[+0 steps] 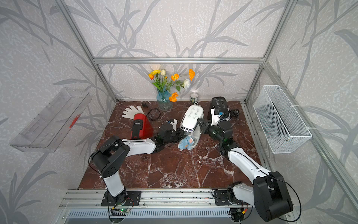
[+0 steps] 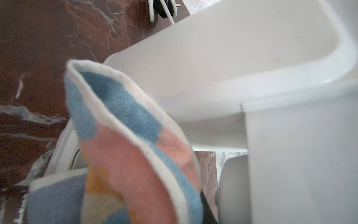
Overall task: Wipe the surface of a coffee machine
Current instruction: Wipe the dirt from the surface of the coffee machine.
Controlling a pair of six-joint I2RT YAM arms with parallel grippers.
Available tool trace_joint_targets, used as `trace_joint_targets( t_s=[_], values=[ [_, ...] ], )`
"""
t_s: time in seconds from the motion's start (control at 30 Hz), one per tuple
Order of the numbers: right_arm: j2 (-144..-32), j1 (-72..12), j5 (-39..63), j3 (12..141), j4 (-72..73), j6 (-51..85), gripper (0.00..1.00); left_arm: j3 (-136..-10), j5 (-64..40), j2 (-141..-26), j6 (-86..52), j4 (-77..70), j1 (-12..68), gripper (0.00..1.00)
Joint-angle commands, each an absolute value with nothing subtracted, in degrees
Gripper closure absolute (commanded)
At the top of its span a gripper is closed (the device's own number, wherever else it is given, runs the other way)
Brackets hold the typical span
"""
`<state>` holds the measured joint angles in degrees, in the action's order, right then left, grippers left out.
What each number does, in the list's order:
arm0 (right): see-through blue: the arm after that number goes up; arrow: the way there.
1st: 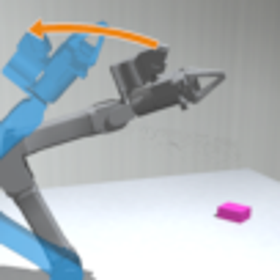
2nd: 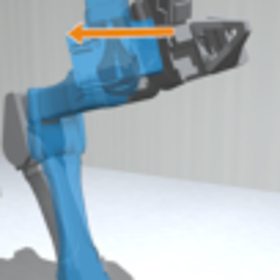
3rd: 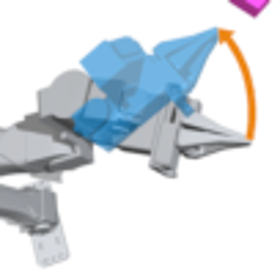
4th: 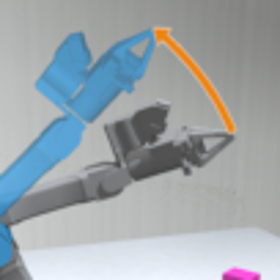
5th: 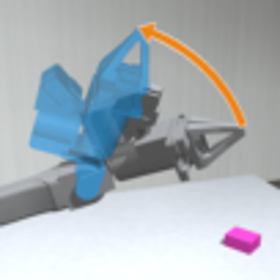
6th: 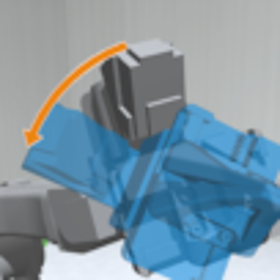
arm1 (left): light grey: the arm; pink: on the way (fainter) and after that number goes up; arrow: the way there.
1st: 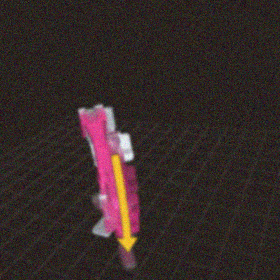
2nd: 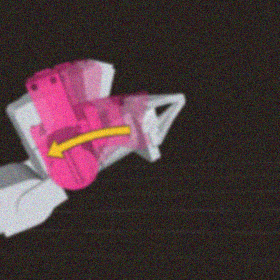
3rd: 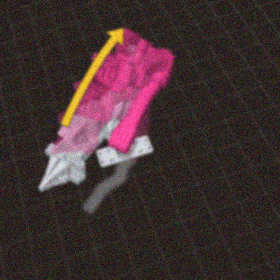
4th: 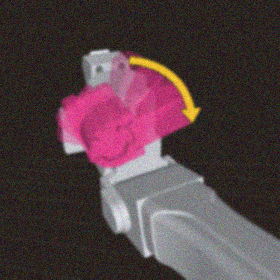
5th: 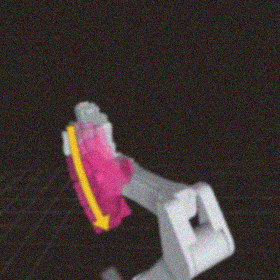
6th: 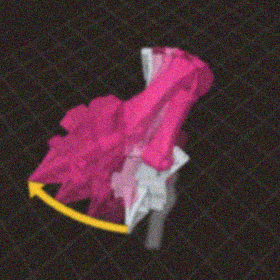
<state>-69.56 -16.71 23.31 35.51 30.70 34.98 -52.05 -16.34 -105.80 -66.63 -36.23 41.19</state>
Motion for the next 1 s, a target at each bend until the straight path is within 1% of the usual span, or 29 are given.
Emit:
trace_joint_targets(
  t_s=[0.0,0.1,0.17,0.27,0.4,0.53,0.73,0.97],
  values=[
    [-73.44,-17.66,26.05,32.45,22.69,32.84,0.75,-52.12,-16.19,-112.40,-75.77,-52.34,42.68,1.00],
    [-73.71,-17.67,26.45,31.90,23.41,32.14,0.75,-52.92,-15.08,-118.56,-80.92,-60.50,42.72,1.00],
    [-73.61,-17.67,26.50,31.73,23.40,31.46,0.75,-53.59,-14.46,-120.96,-81.91,-63.80,42.89,1.00],
    [-73.70,-17.69,26.56,31.34,23.74,30.58,0.75,-54.12,-13.36,-120.45,-81.05,-58.98,43.07,1.00],
    [-73.65,-17.67,25.98,29.59,25.88,30.59,0.75,-52.64,-8.61,-114.58,-76.32,-44.02,42.83,1.00],
    [-73.31,-17.67,25.92,28.57,26.48,30.13,0.74,-51.64,-5.20,-111.67,-73.07,-36.32,41.24,1.00],
    [-71.58,-17.67,25.23,28.21,25.20,28.61,0.74,-49.23,-5.08,-111.06,-72.30,-37.29,36.88,1.00],
    [-71.18,-17.67,24.92,27.69,25.31,28.39,0.75,-49.11,-4.42,-106.10,-69.21,-36.77,33.78,1.00]
  ],
)
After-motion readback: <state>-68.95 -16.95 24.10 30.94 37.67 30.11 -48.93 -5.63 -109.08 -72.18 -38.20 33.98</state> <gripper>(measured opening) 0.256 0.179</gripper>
